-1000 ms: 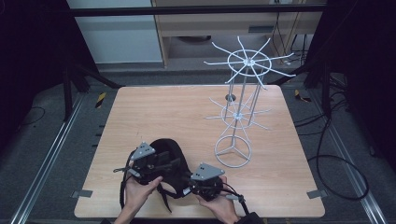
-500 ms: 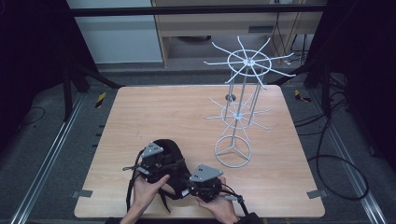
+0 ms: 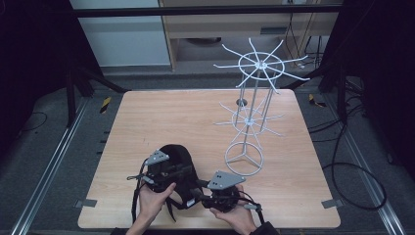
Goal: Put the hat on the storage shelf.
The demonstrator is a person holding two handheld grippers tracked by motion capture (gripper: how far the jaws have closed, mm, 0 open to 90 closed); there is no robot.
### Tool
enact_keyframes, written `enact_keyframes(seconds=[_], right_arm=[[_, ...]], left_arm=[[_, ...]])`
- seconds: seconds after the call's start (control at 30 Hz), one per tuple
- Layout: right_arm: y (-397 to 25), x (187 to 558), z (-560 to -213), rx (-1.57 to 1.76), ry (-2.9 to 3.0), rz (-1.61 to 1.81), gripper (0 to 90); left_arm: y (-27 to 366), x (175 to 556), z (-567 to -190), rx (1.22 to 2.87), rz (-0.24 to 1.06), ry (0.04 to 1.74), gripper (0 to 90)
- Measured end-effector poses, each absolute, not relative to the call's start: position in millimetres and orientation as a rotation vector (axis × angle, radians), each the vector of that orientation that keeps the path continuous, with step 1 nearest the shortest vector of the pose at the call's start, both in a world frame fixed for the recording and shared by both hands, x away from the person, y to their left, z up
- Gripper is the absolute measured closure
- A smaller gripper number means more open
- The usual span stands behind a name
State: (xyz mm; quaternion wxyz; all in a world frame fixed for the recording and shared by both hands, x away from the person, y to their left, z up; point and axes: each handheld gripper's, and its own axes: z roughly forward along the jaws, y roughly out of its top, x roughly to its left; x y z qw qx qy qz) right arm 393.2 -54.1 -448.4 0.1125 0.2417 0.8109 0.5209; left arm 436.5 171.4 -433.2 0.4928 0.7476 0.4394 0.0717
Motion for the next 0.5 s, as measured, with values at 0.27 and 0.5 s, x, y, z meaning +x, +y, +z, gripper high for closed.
enact_keyframes(seconds=[0.27, 0.5], right_arm=[[-86, 396, -433, 0.785, 2.26, 1.563, 59.3], [-99, 403, -438, 0.848, 2.225, 1.523, 58.1]], left_arm=[[181, 430, -420, 1.789, 0.167, 1.028, 80.1], [180, 416, -400, 1.79, 0.186, 0.909, 82.3]])
